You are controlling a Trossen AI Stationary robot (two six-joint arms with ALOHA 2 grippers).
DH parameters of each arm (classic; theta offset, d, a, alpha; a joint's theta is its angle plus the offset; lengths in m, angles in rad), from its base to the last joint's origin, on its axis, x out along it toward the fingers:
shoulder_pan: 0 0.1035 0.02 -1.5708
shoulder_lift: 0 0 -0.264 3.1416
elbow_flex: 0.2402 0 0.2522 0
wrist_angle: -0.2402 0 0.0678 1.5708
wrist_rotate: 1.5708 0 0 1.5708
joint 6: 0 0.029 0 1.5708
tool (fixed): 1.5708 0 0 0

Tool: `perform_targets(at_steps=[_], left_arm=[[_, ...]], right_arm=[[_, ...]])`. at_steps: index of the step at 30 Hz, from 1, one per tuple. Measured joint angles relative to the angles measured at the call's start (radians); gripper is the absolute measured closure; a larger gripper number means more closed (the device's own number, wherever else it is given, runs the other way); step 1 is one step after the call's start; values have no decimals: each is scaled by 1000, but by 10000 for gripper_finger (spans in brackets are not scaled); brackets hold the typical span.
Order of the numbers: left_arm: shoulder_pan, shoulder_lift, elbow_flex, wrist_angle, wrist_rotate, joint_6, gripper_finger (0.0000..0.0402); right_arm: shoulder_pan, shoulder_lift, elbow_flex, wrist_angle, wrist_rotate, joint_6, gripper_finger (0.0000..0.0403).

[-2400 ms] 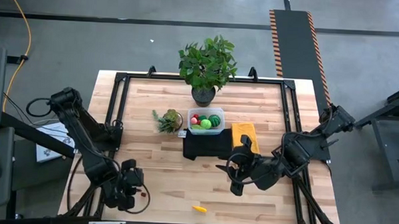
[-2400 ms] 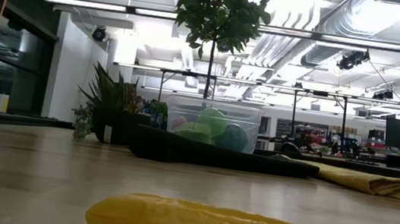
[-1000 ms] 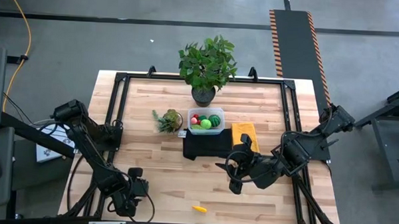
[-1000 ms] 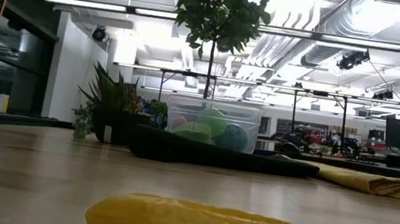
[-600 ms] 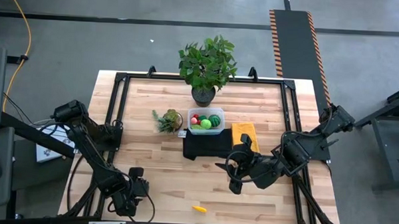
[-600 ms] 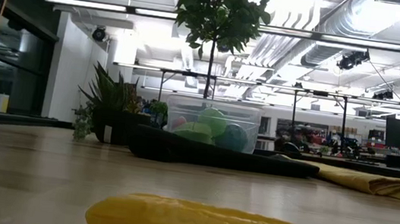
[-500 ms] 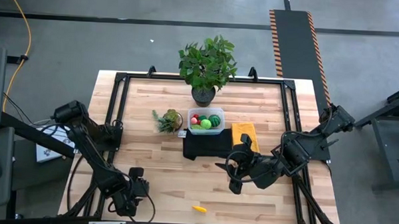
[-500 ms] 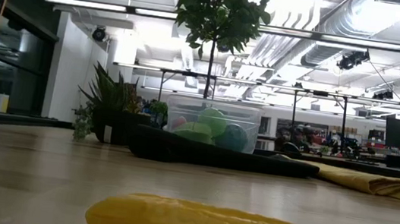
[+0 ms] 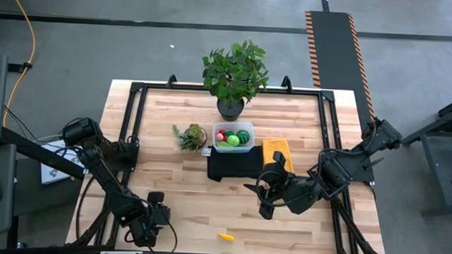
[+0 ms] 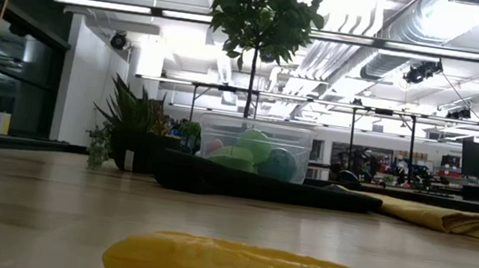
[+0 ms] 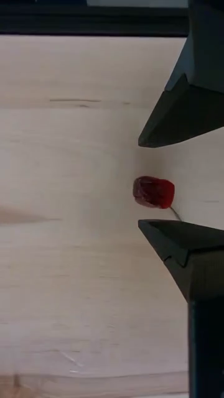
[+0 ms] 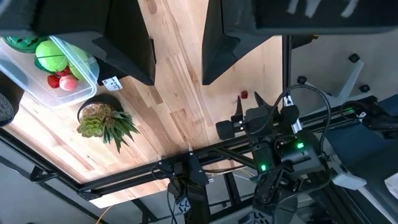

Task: Pick and placing Produce into tupperware
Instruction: Put the dark red cherry into the transparent bin

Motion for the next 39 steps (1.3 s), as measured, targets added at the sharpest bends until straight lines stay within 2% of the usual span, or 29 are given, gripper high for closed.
perform_targets(at_steps=[21,39], left_arm=[[0,45,0,-2,11,-1,215],[0,45,0,-23,27,-4,322]], right_arm=[[0,0,0,0,3,0,279],[0,0,0,-1,6,0,279]])
